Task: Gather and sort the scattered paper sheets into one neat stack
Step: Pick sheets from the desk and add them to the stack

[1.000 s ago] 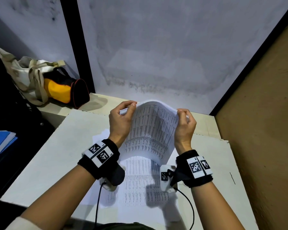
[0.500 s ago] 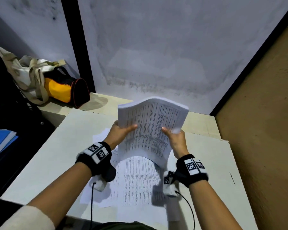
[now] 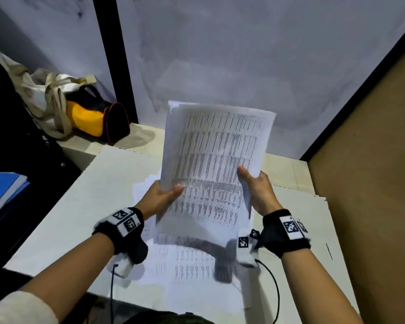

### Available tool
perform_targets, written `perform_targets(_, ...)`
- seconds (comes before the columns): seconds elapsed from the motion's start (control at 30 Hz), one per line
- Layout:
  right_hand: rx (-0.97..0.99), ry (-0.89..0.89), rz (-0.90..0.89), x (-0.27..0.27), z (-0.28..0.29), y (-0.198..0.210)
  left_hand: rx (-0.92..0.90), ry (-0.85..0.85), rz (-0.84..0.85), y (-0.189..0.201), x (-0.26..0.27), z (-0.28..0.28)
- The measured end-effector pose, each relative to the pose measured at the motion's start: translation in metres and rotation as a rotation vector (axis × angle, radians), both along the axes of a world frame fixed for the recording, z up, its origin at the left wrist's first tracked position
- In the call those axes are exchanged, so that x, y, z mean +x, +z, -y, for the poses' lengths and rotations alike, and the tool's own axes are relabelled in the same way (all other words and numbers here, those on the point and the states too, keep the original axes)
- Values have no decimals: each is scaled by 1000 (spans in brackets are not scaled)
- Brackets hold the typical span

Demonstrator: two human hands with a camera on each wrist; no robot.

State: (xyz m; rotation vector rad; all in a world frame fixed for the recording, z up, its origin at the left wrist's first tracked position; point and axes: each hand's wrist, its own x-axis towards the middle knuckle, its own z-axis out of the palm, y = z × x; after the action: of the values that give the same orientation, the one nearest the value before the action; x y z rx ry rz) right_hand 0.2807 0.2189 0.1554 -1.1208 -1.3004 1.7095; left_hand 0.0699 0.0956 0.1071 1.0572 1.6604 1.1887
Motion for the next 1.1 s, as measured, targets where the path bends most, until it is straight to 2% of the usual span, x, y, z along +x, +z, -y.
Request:
perform_targets(0.07,23,48,117,3,-8,-11,-7,64,-25,-5,-13,1)
perform_targets(0.17,-56,-30,468,27,-20,-58,-69,199,1,-18,-26,7)
perform_targets(0.23,-120,48,812,53,-20,-102,-126,300,-1,-27,-36,15)
perform_targets(0.3,-142,300,1273,73,-7,-131,-150,391,-14,-36,-47,20)
perform_targets(0.33,-146,299,1376,75,0,-138,-161,424,-20,-38,-50,22)
perform_targets(0.43,-265,33,1265,56,19,-144,-175,470,-41,-39,-52,23)
perform_targets(0.53,-264,36,1245,20,34,-151,-184,474,-65,-41,-47,22)
perform_targets(0.63,-276,10,1127,3,37,-163,-204,451,-54,-47,-45,23)
perform_targets(0.87,-208,-53,802,16,24,-171,-201,465,-27,-49,-57,31)
perform_targets(0.97,-293,-36,630,32,13,-177,-204,490,-18,-49,-72,39)
perform_targets(1.03,-237,-29,669,52,1,-172,-210,510,-17,-49,-81,45)
perform_targets(1.1,-85,-5,781,70,-7,-154,-215,523,-20,-51,-91,52)
